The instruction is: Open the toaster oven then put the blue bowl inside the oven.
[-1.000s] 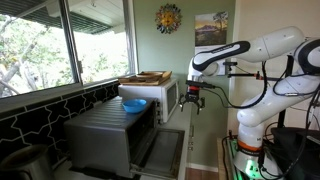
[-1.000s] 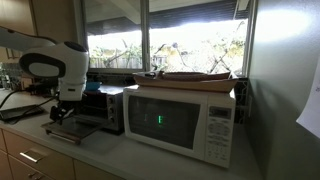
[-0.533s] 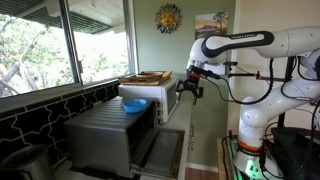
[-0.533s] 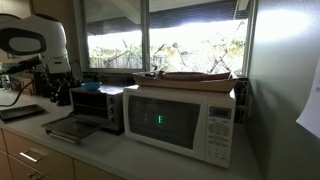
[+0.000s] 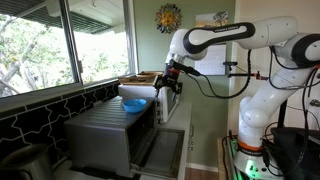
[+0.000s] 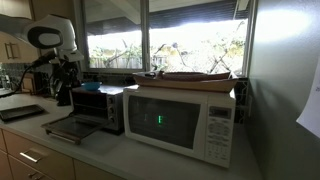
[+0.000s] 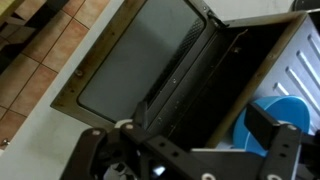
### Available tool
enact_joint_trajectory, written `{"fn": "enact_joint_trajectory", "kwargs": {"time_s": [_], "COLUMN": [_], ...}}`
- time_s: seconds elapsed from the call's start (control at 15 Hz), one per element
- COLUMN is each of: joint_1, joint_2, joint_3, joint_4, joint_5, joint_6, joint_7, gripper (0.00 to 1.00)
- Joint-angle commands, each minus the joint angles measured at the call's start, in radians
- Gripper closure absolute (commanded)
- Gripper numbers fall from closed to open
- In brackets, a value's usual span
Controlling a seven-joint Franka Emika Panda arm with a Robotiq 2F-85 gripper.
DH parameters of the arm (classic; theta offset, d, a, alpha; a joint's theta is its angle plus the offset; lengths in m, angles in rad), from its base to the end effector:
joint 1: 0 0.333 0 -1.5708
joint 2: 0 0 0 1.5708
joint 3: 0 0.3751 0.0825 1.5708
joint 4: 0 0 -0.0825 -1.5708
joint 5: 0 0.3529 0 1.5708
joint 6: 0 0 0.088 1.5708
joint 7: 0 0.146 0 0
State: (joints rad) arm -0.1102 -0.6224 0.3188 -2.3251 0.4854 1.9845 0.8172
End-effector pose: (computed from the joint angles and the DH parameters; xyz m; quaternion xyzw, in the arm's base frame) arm 0.3241 0.1461 0.5955 -0.9078 0.3728 -0.0495 0.1858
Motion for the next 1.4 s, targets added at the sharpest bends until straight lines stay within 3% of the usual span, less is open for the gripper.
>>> {"fn": "enact_joint_trajectory", "kwargs": {"time_s": [0.0, 0.4, 0.47, 0.6, 1.13, 1.33], "joint_1": [0.029, 0.078, 0.090, 0.112, 0.149, 0.156], "joint_2": [0.235, 0.448, 0.471, 0.502, 0.454, 0.446], "joint_3": [-0.016, -0.058, -0.066, -0.084, -0.145, -0.144], "joint_4": [0.189, 0.382, 0.404, 0.438, 0.409, 0.389], "joint_5": [-0.124, -0.236, -0.239, -0.232, -0.204, -0.215], "joint_6": [0.021, 0.001, -0.006, -0.020, -0.116, -0.147], "joint_7": [0.007, 0.016, 0.011, 0.008, 0.007, 0.011], "gripper": [0.00, 0.02, 0.25, 0.32, 0.94, 0.99]}}
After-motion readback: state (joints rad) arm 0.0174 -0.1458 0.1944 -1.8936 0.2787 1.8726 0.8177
